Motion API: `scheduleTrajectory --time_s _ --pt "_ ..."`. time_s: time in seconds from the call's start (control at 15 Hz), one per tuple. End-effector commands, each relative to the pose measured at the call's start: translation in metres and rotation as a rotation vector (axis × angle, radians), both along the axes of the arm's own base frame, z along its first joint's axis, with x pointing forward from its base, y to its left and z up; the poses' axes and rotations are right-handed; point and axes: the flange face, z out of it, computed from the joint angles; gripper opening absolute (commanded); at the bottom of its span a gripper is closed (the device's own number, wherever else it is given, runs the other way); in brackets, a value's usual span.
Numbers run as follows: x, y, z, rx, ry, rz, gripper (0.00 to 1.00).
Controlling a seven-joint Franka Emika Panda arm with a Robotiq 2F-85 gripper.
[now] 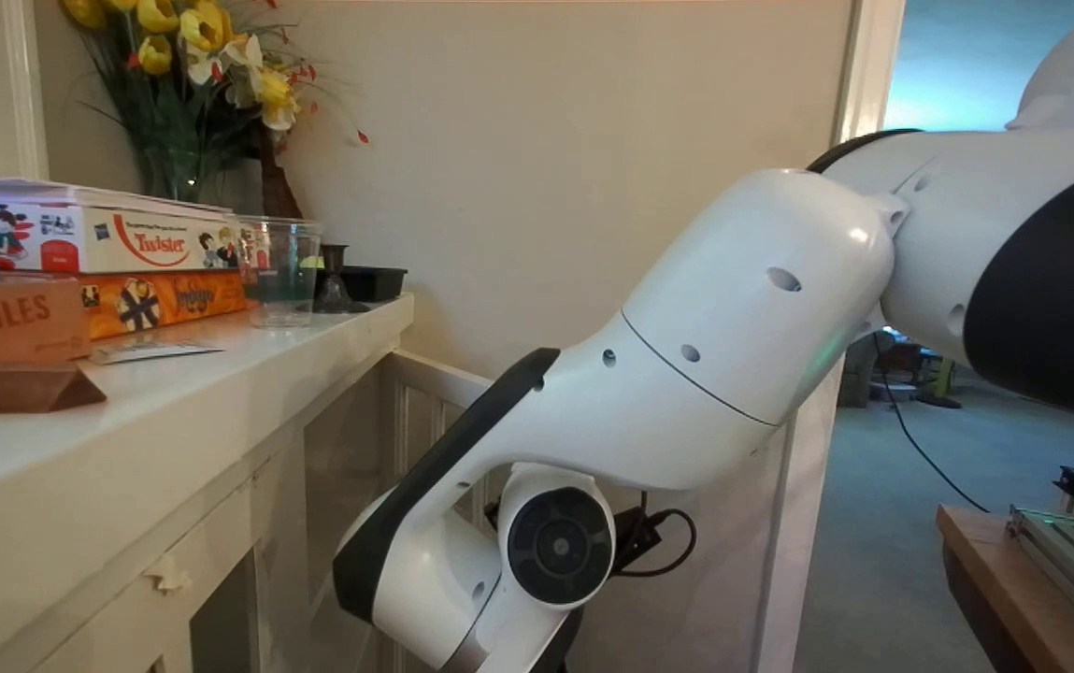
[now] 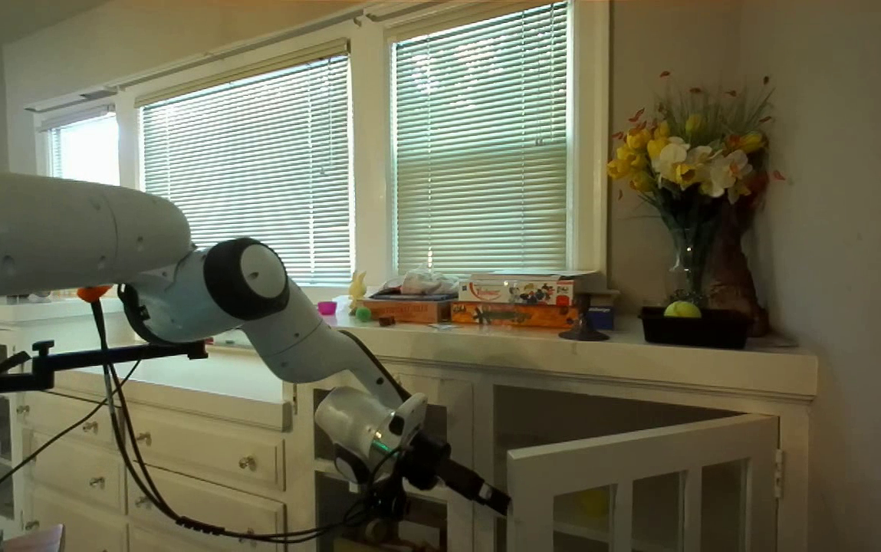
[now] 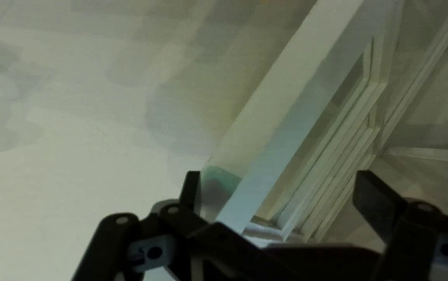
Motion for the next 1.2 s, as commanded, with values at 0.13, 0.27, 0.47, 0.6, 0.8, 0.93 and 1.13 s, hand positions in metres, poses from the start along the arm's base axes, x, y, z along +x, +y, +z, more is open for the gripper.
scheduleTrajectory --time_s 0.13,0.27,0.47,0.6,0.8,0.93,1.13 --pt "-0.001 -0.018 0.0 -0.011 -0.011 -0.045 1.0" --pt "-0.003 -0.025 0.001 -0.012 -0.016 -0.066 1.0" --pt "-0.005 -0.037 0.002 -0.015 -0.019 -0.101 1.0" --pt "-0.009 -0.047 0.002 -0.018 -0.028 -0.136 1.0" --pt "-0.018 -0.063 0.002 -0.016 -0.043 -0.204 1.0" --pt "-0.029 -0.07 0.0 -0.015 -0.053 -0.254 1.0" --pt "-0.048 -0.077 -0.008 0.003 -0.076 -0.316 1.0"
